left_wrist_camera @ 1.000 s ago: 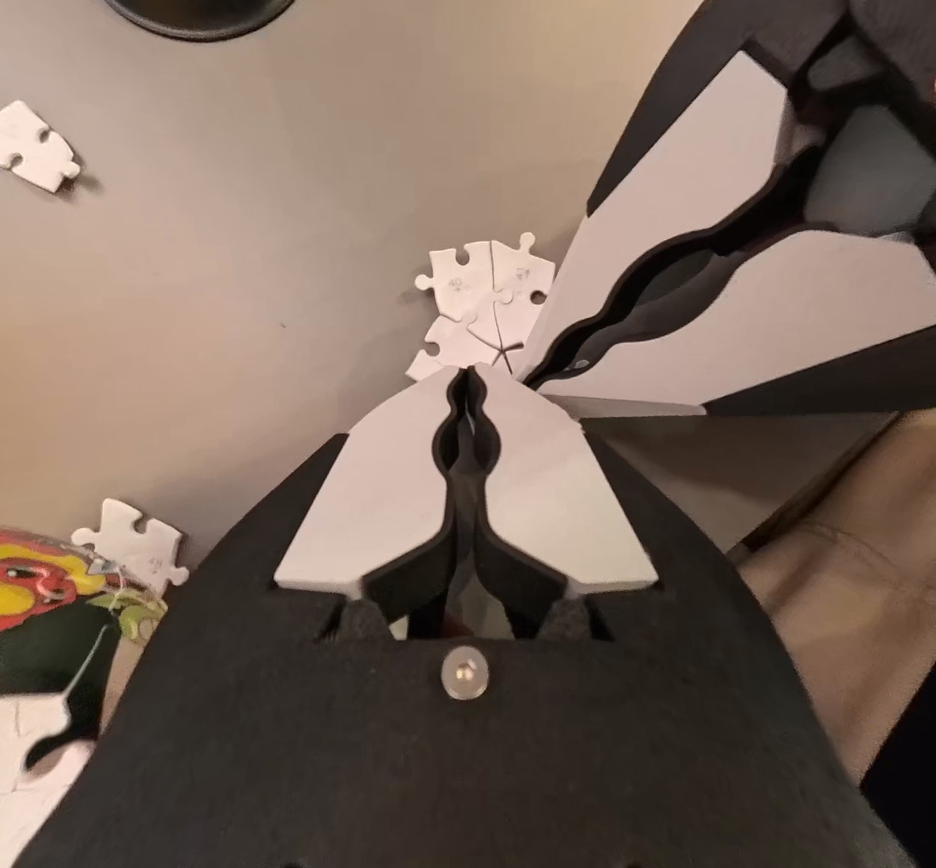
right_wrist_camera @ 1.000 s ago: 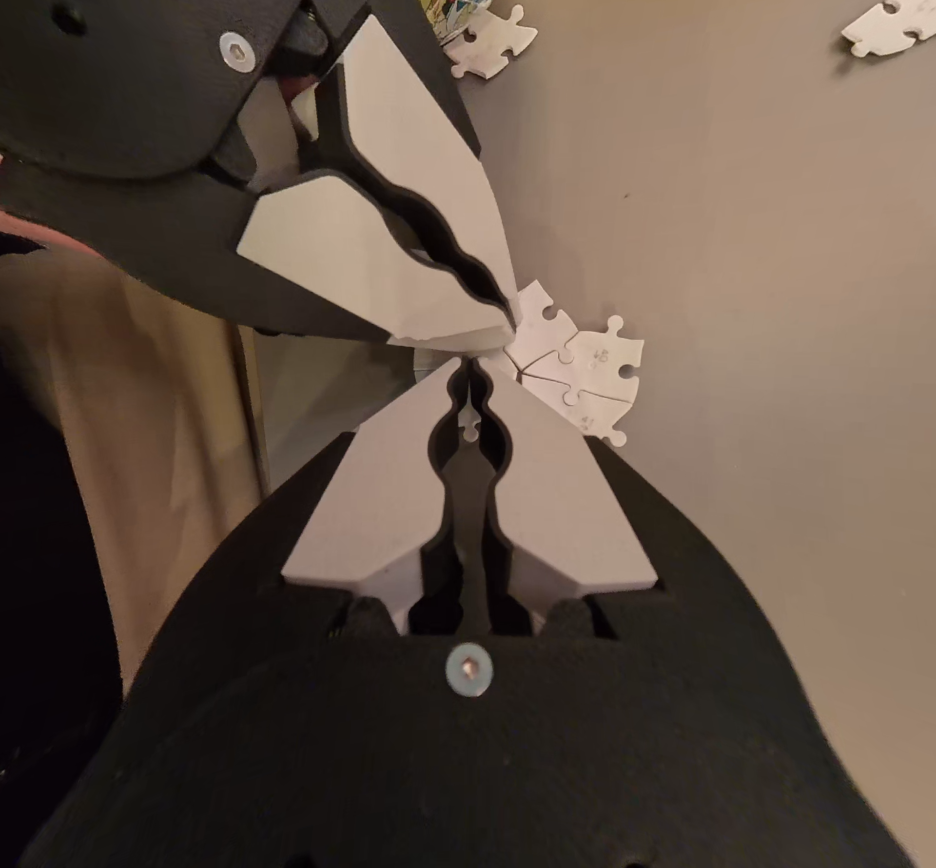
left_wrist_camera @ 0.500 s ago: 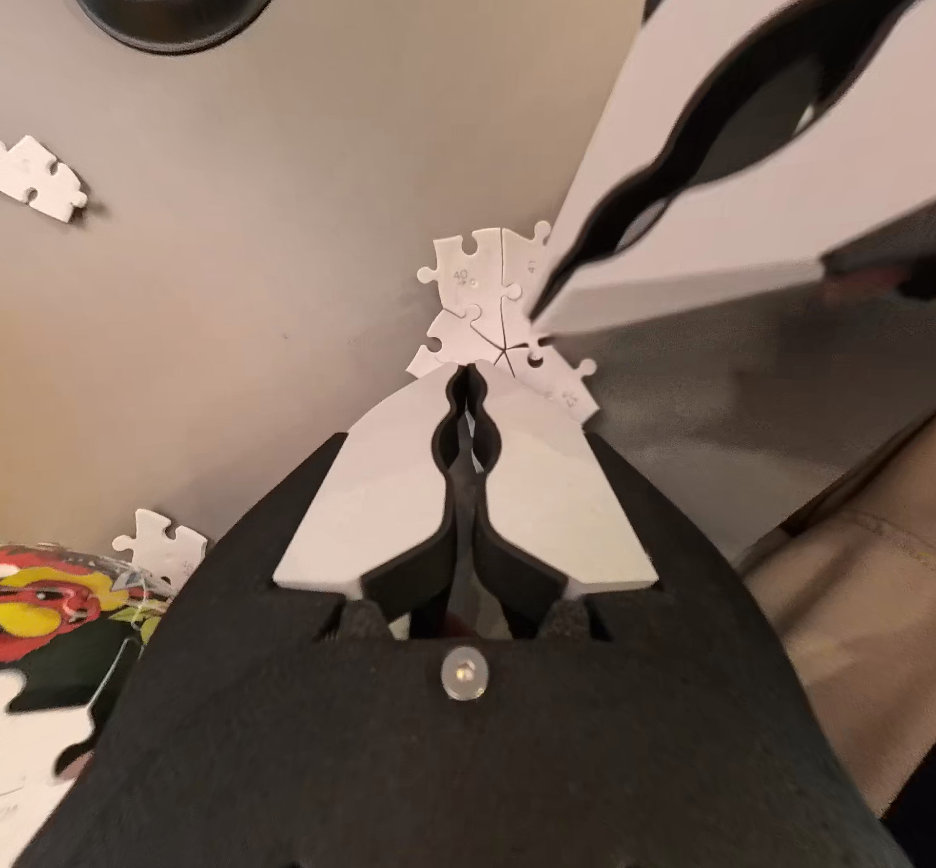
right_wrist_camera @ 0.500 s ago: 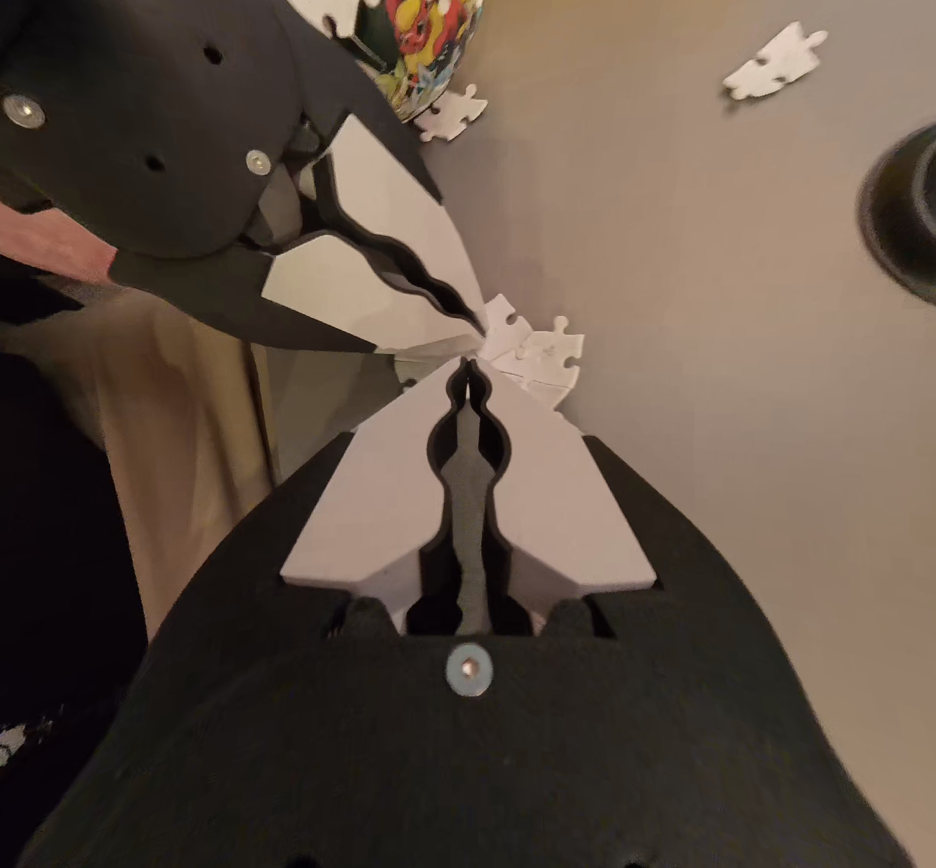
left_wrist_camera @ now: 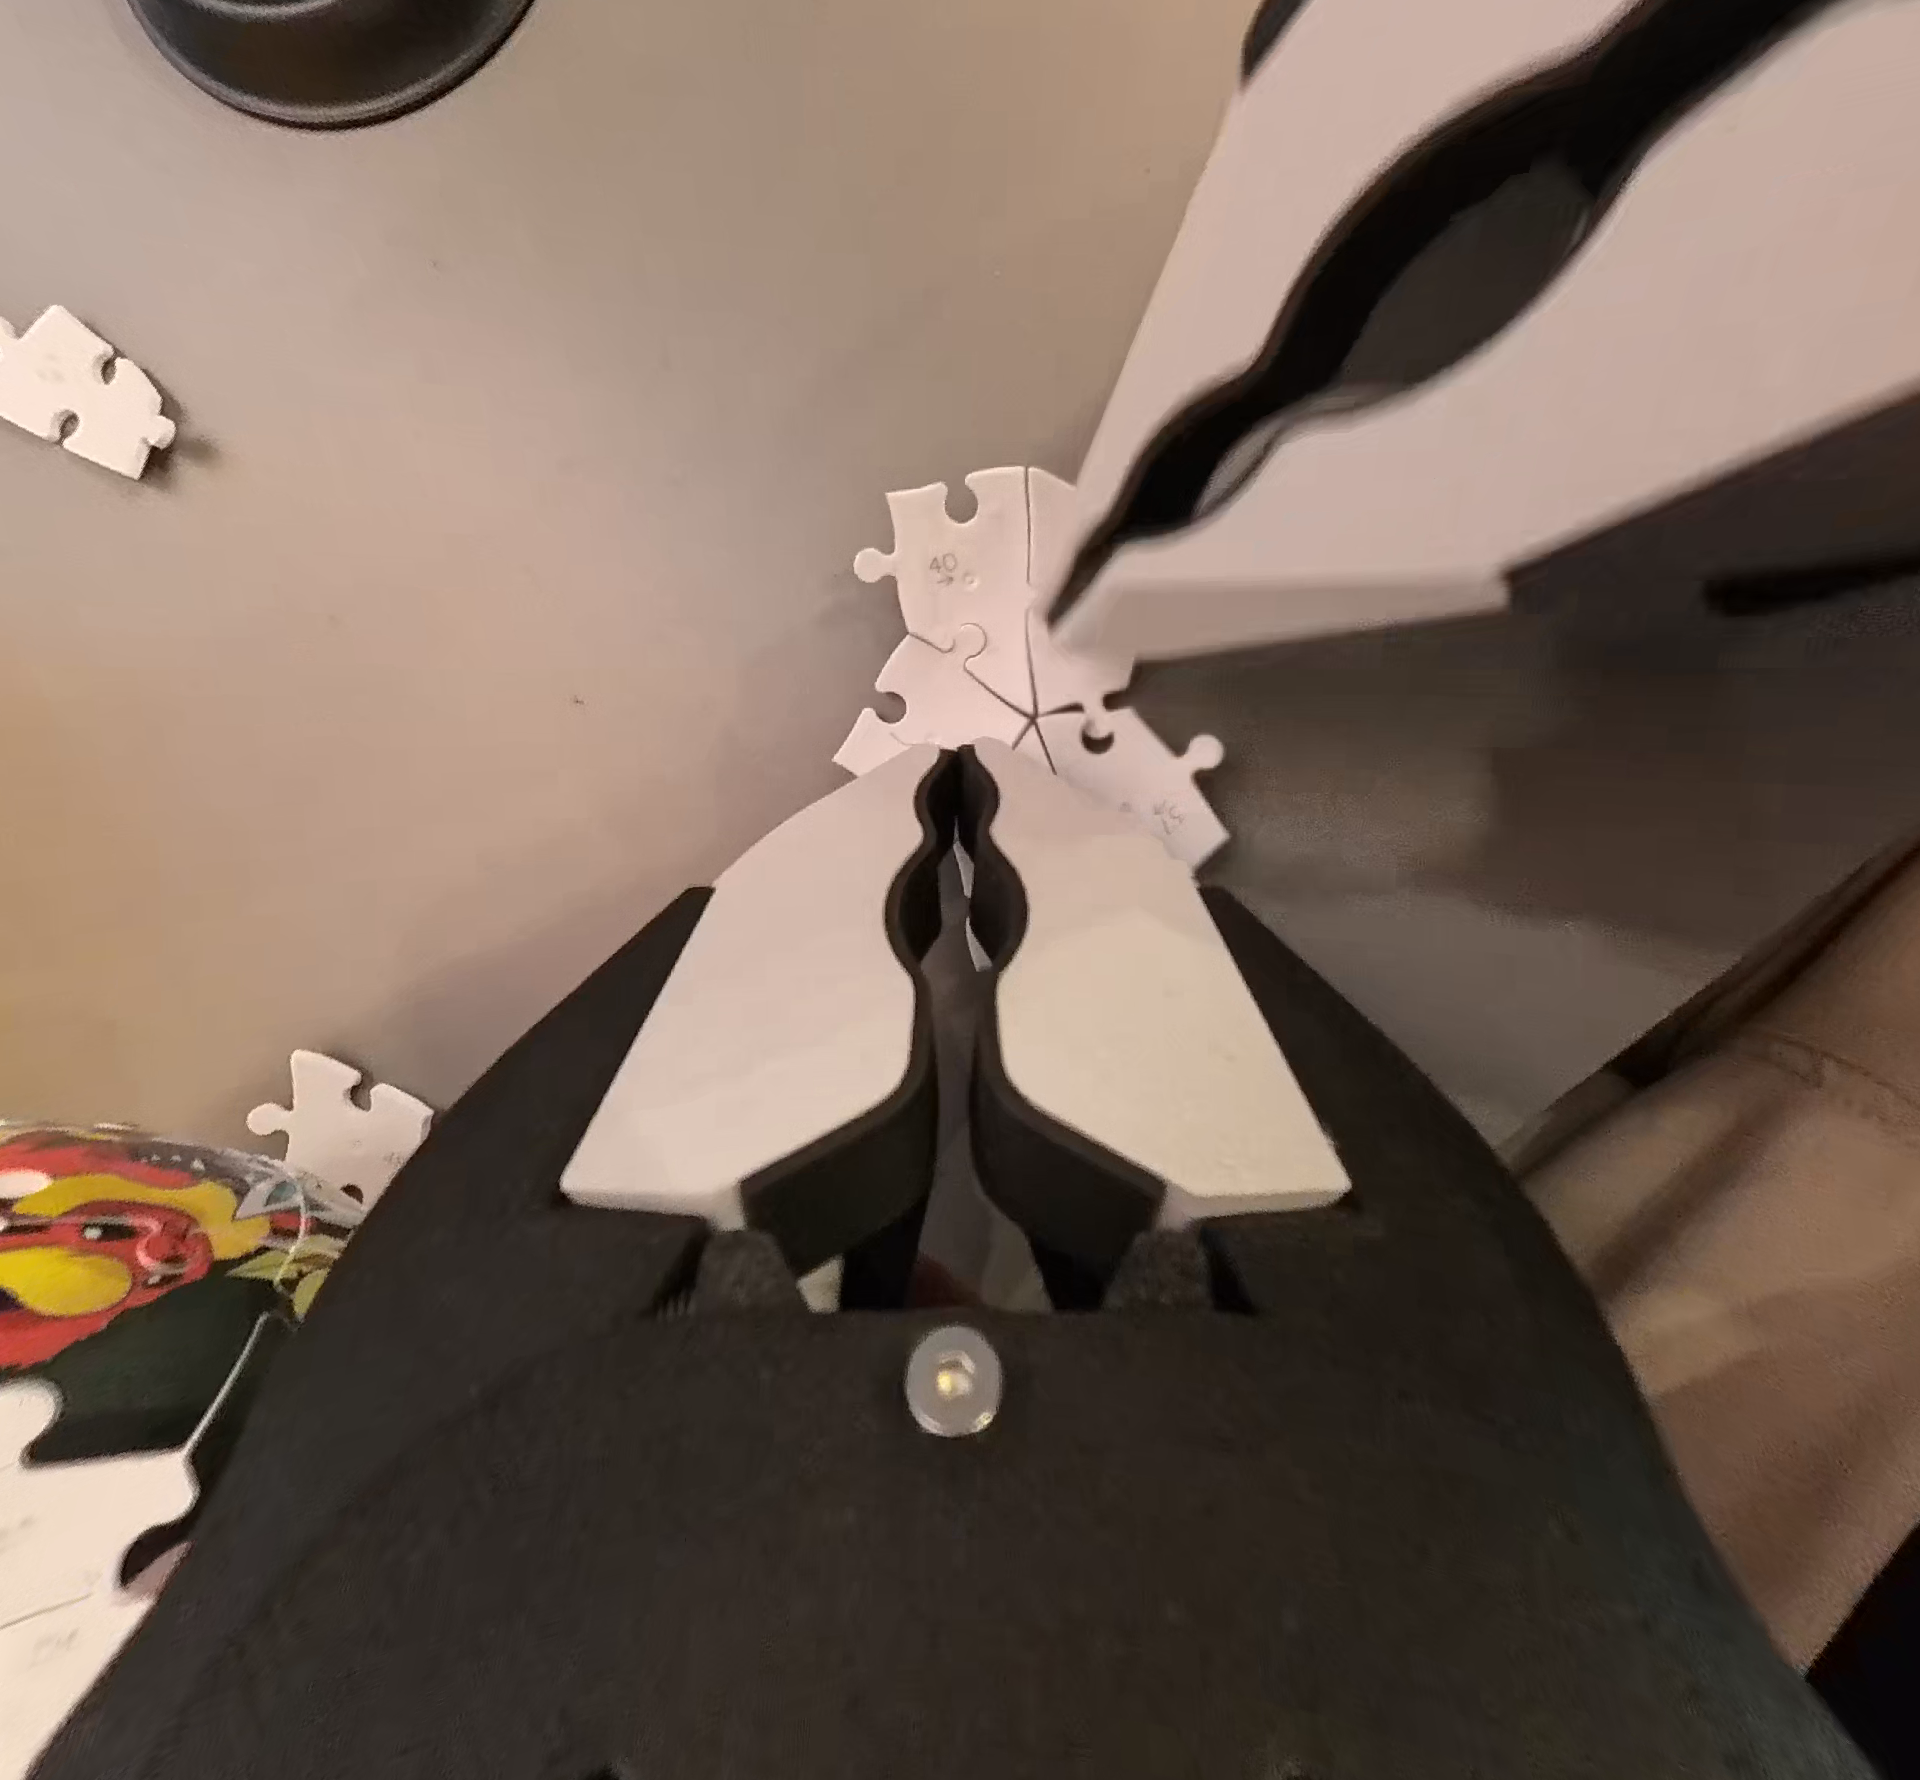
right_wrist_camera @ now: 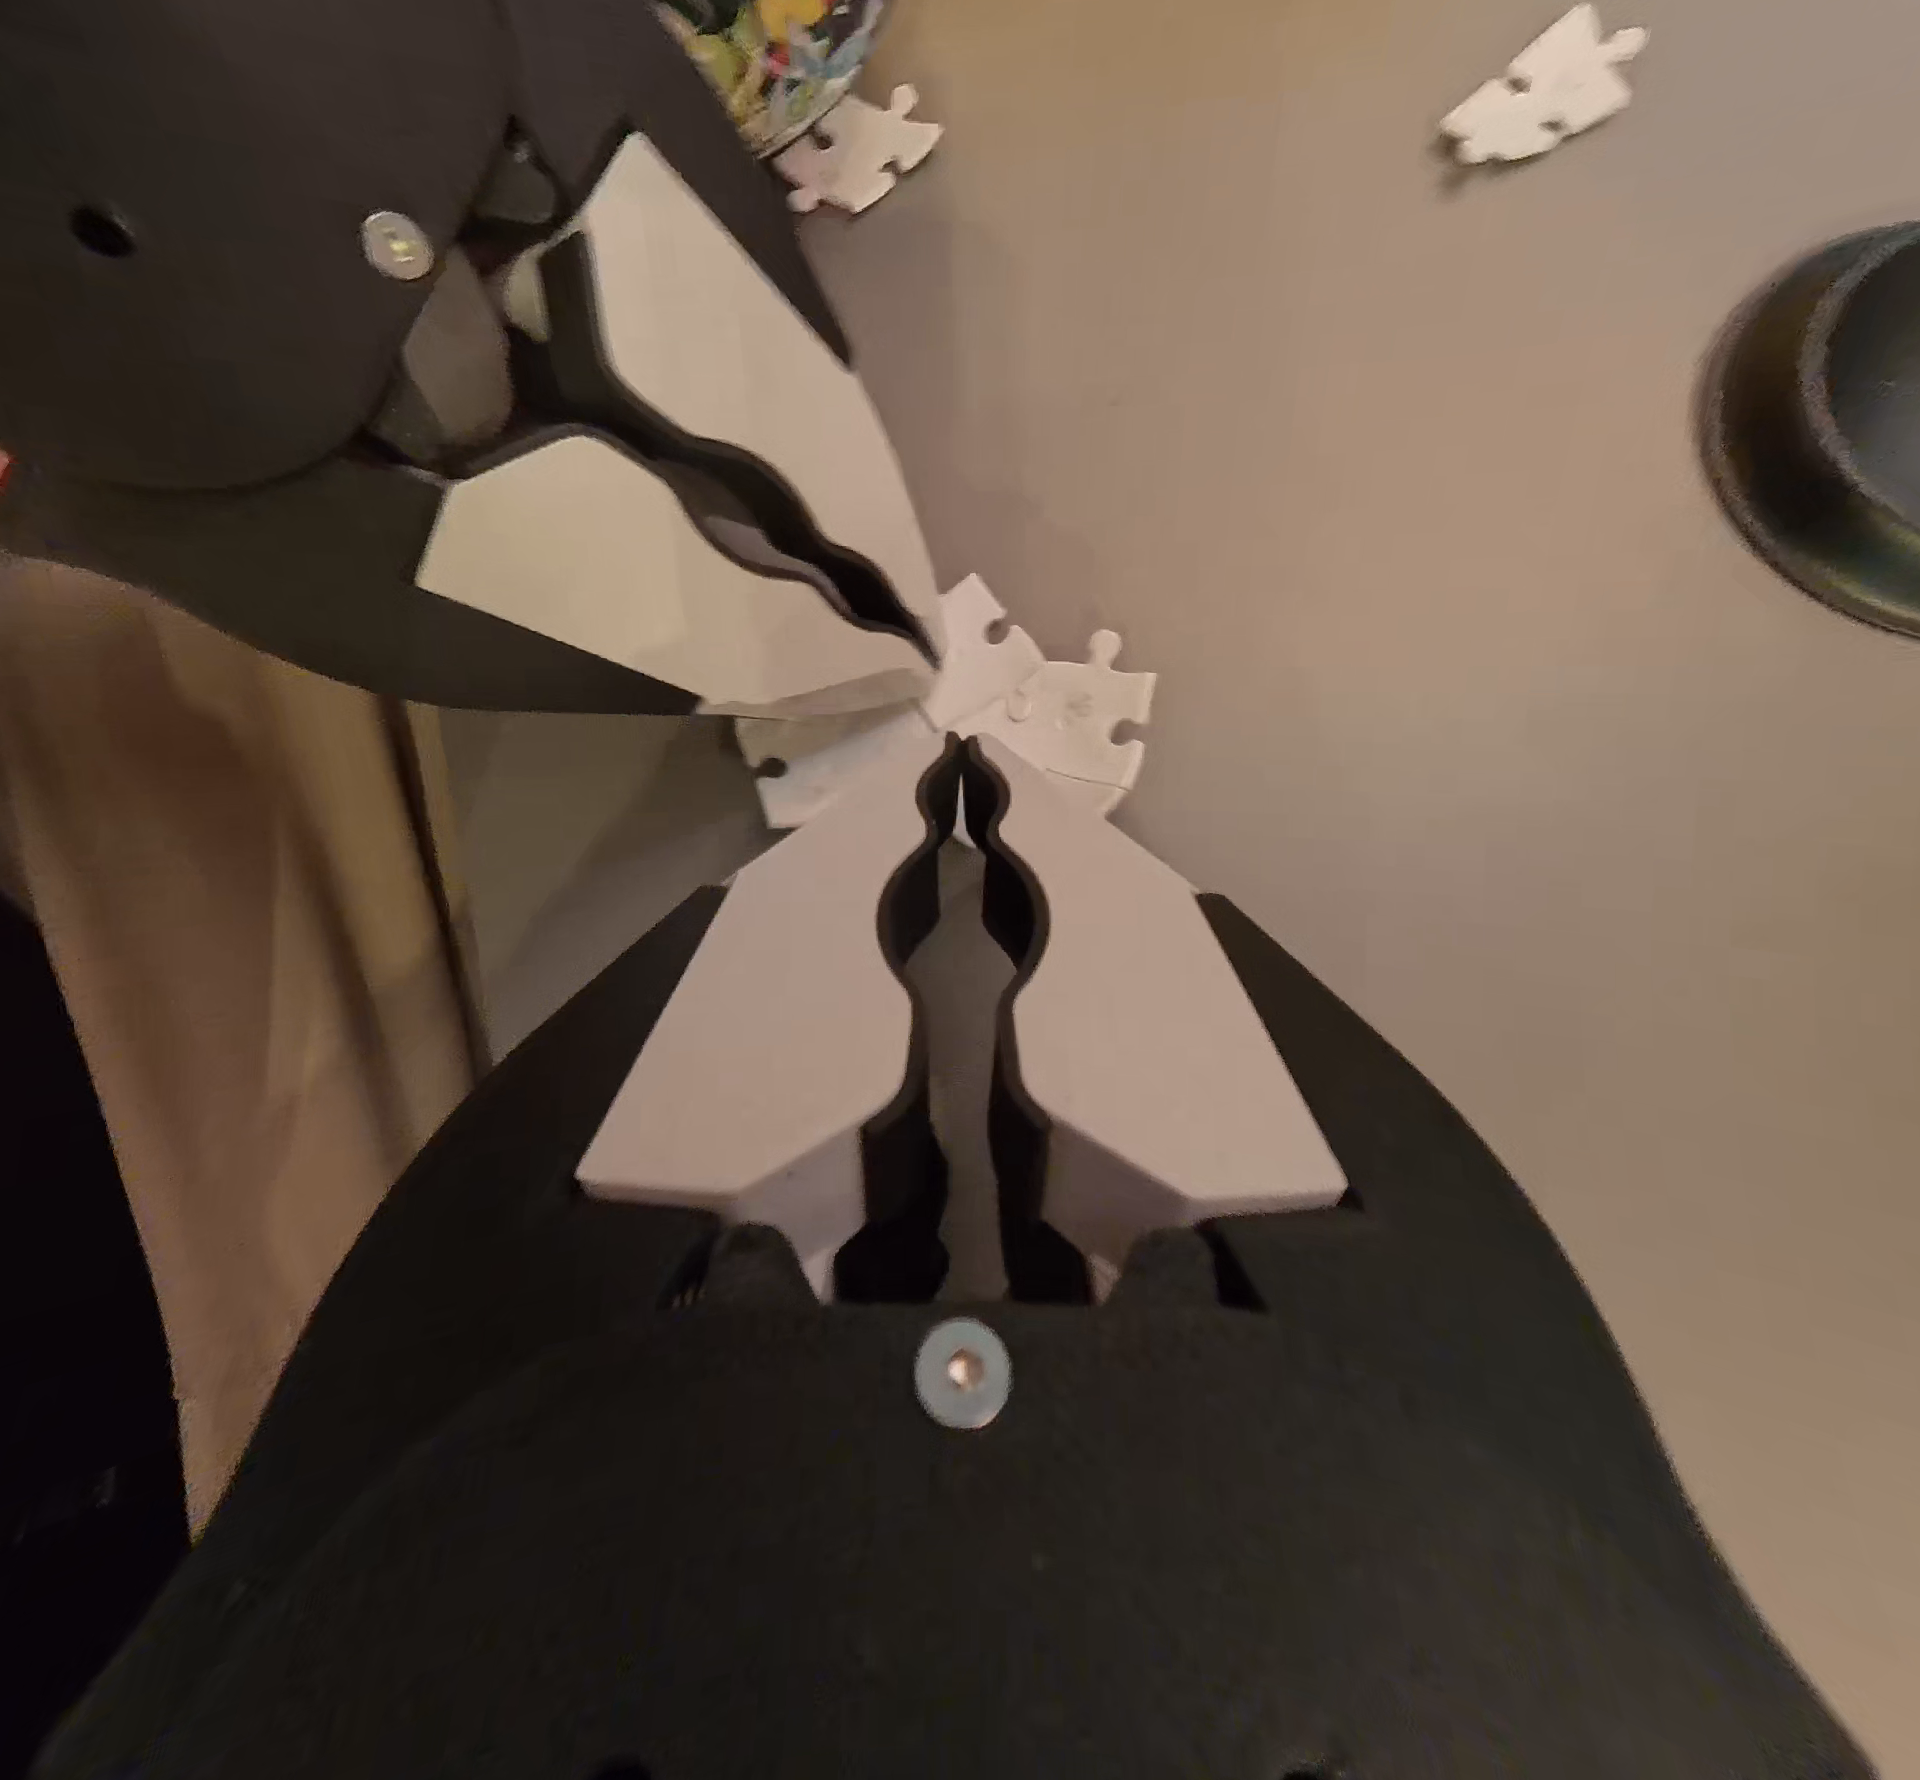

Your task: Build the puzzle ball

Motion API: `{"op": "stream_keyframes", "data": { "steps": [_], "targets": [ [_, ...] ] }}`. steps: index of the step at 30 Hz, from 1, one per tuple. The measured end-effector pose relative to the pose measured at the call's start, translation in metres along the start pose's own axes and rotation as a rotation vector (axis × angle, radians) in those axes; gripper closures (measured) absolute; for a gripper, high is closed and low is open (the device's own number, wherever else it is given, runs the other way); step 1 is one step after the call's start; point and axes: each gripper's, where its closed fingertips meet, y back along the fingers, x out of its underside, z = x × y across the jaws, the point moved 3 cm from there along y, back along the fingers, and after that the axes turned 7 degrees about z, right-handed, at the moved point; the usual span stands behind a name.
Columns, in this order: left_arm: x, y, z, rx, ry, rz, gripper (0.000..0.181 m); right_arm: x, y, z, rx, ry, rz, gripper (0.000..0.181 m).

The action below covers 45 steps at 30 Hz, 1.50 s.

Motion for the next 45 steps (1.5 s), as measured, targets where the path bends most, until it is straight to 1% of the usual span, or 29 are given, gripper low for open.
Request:
{"op": "stream_keyframes", "data": {
  "steps": [4,5,7,10,15,21,25,27,30,45],
  "targets": [
    [0.000,0.000,0.000,-0.001,-0.001,-0.003,0.181,0.002,0.017,-0.028,0.089,-0.094,-0.063,0.181],
    [0.000,0.000,0.000,-0.004,-0.004,-0.003,0.181,0.003,0.019,-0.032,0.093,-0.129,-0.073,0.176],
    [0.000,0.000,-0.001,-0.001,0.000,-0.003,0.181,0.009,0.015,-0.033,0.039,-0.196,-0.059,0.170],
    [0.000,0.000,-0.001,-0.003,0.000,-0.005,0.181,0.012,0.007,-0.024,-0.086,-0.288,-0.048,0.168],
    [0.000,0.000,-0.002,-0.009,0.005,-0.008,0.181,0.016,-0.001,-0.020,-0.162,-0.386,-0.040,0.173],
    [0.001,0.001,-0.004,0.002,0.023,-0.021,0.181,0.015,0.001,-0.019,-0.204,-0.431,-0.072,0.176],
    [-0.007,0.015,-0.009,0.015,0.007,-0.094,0.181,0.014,0.001,-0.019,-0.207,-0.440,-0.081,0.177],
    [-0.006,0.012,-0.011,0.004,-0.024,-0.082,0.181,0.013,0.002,-0.018,-0.215,-0.446,-0.084,0.177],
    [0.000,0.002,-0.012,-0.012,-0.054,-0.024,0.181,0.013,0.001,-0.017,-0.226,-0.459,-0.087,0.178],
    [0.002,0.002,-0.013,-0.061,-0.074,-0.054,0.181,0.018,0.001,-0.014,-0.325,-0.615,-0.096,0.179]
  ]
}}
